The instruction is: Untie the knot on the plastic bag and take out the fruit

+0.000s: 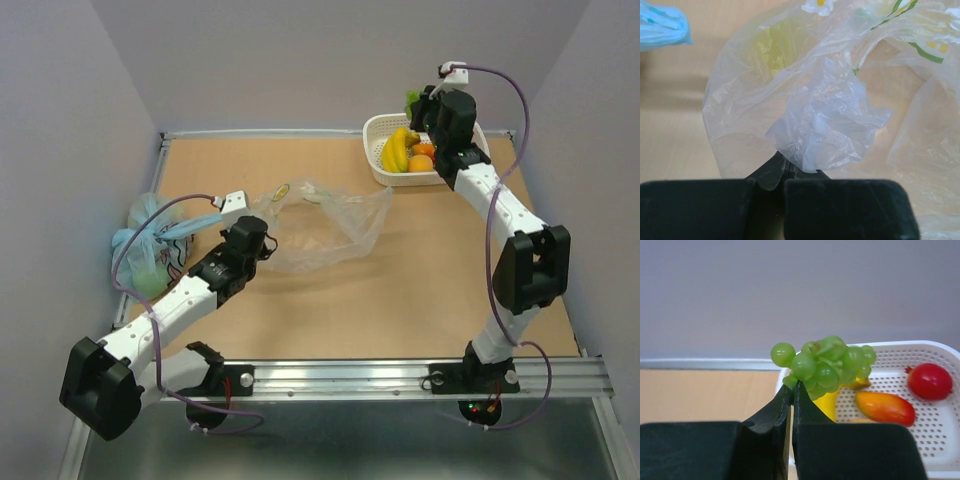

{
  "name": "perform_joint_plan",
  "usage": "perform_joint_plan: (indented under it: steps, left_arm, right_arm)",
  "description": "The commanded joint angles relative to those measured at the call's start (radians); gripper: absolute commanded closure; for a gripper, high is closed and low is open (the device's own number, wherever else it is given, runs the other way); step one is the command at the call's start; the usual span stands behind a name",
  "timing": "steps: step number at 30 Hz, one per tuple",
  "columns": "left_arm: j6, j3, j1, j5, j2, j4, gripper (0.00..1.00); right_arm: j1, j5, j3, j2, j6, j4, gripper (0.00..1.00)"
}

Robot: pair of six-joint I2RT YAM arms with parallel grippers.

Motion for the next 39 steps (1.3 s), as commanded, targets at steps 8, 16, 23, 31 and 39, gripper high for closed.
perform_joint_plan:
  steps: [8, 16, 23, 31, 39]
  left_arm:
    - [0.054, 0.075, 0.028, -0.047, 0.031, 0.065, 1.00]
    - [-0.059, -0.004, 0.031, -0.030, -0.044, 0.020, 1.00]
    - [-0.099, -0.046, 0.031, -0.017, -0.130, -0.039, 0.96]
    - [-0.064, 0.003, 0.031, -0.004, -0.208, -0.127, 0.35]
    - [-0.020, 0.051, 0.031, 0.055, -0.222, -0.199, 0.18]
  right_arm:
    - [-0.233, -0.054, 0.312, 0.401, 0.195, 0.016, 1.00]
    - [-0.233, -0.016, 0.173, 0.333, 0.219, 0.014, 0.38]
    - [-0.203, -0.011, -0.016, 0.108, 0.171, 0.011, 0.02]
    - [-0.048, -0.101, -0.188, -0.106, 0.063, -0.001, 0.01]
    - [0.150, -0.263, -0.320, -0.247, 0.031, -0.019, 0.00]
